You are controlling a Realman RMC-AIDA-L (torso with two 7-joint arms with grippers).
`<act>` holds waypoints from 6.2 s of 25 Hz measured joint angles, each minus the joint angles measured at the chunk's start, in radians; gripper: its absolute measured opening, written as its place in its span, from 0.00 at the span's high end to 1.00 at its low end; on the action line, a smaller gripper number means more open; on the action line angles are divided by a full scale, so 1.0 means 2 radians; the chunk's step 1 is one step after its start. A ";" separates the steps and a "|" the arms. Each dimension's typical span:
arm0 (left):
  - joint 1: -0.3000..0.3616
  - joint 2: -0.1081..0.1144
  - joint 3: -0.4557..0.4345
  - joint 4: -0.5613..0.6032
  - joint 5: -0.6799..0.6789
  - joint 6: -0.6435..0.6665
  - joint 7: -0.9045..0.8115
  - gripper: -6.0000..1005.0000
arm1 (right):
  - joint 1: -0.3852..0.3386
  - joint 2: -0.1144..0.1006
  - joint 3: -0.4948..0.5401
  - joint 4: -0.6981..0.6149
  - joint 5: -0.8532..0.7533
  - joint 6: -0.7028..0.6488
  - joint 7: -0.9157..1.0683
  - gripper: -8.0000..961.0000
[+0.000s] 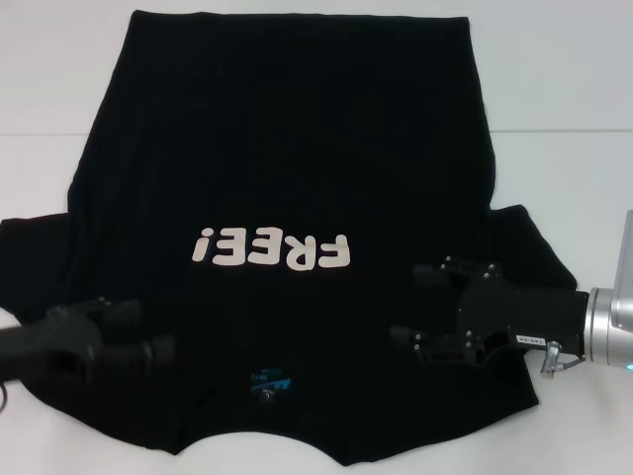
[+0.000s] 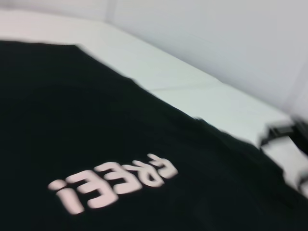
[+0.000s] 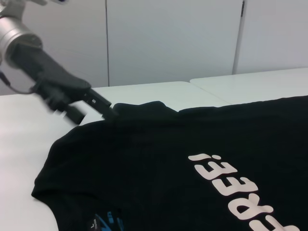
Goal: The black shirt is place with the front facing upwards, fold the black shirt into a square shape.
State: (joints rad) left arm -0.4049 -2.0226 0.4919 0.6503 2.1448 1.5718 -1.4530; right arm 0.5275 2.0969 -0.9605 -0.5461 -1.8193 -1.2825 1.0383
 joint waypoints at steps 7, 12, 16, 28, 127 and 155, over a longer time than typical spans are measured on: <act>-0.028 0.040 -0.010 -0.003 0.001 -0.007 -0.265 0.08 | 0.000 0.000 -0.003 0.000 0.000 0.001 0.011 0.07; -0.035 0.059 -0.029 -0.002 0.002 -0.045 -0.419 0.08 | 0.000 0.000 -0.004 -0.001 0.000 0.000 0.011 0.07; -0.032 0.064 -0.042 -0.003 0.005 -0.074 -0.467 0.09 | 0.002 0.000 -0.004 -0.001 0.000 0.000 0.012 0.07; -0.027 0.072 -0.074 -0.032 0.068 -0.141 -0.528 0.10 | 0.007 0.001 -0.004 -0.001 0.000 0.004 0.021 0.07; -0.053 0.059 -0.014 -0.036 0.094 -0.260 -0.530 0.94 | 0.007 0.001 -0.004 0.000 -0.003 0.009 0.022 0.07; -0.066 0.071 -0.013 0.066 0.094 -0.180 -0.554 0.97 | 0.003 0.001 -0.004 0.000 0.000 0.007 0.022 0.08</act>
State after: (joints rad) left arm -0.5363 -1.8807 0.4661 0.7829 2.3328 1.2124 -2.5618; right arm 0.5338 2.0984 -0.9680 -0.5453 -1.8191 -1.2682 1.0821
